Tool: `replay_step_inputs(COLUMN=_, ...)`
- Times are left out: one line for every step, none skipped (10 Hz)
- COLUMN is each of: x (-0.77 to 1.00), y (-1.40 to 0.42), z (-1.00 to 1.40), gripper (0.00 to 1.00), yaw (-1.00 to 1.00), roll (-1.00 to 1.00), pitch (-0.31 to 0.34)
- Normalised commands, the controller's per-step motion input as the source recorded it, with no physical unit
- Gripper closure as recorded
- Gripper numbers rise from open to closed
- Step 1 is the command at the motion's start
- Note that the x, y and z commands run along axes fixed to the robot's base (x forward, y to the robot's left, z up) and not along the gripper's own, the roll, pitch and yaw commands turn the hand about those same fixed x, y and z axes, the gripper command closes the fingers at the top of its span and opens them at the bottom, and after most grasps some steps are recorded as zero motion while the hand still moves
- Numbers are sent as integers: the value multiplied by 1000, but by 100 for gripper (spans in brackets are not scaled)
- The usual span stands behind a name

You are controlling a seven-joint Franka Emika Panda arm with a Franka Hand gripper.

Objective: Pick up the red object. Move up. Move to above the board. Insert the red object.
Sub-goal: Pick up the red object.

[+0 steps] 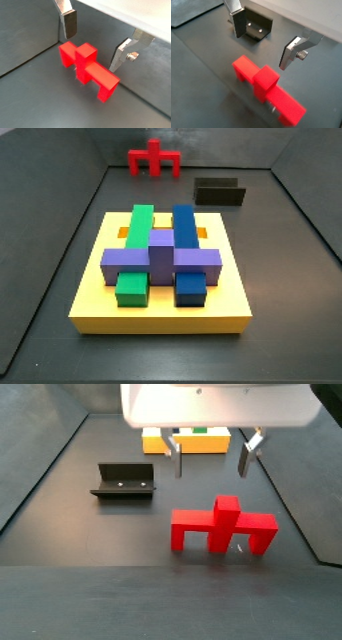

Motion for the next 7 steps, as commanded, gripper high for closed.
replay_step_inputs(x=0, y=229, z=-263, gripper=0, yaw=0, roll=-84, pitch=0)
replay_step_inputs(x=-320, y=189, z=-354, gripper=0, yaw=-66, roll=-24, pitch=-19)
replay_step_inputs(x=-543, y=191, z=-334, gripper=0, yaw=-163, roll=-10, pitch=-17)
replay_step_inputs(x=-394, y=0, z=-306, gripper=0, yaw=-34, roll=-59, pitch=-33)
replay_step_inputs(x=-386, y=0, z=-320, gripper=0, yaw=-51, roll=-80, pitch=-49)
replay_step_inputs(x=-237, y=-17, z=-254, gripper=0, yaw=0, roll=-144, pitch=-87)
replay_step_inputs(x=0, y=-57, z=-317, gripper=0, yaw=20, roll=-31, pitch=-44)
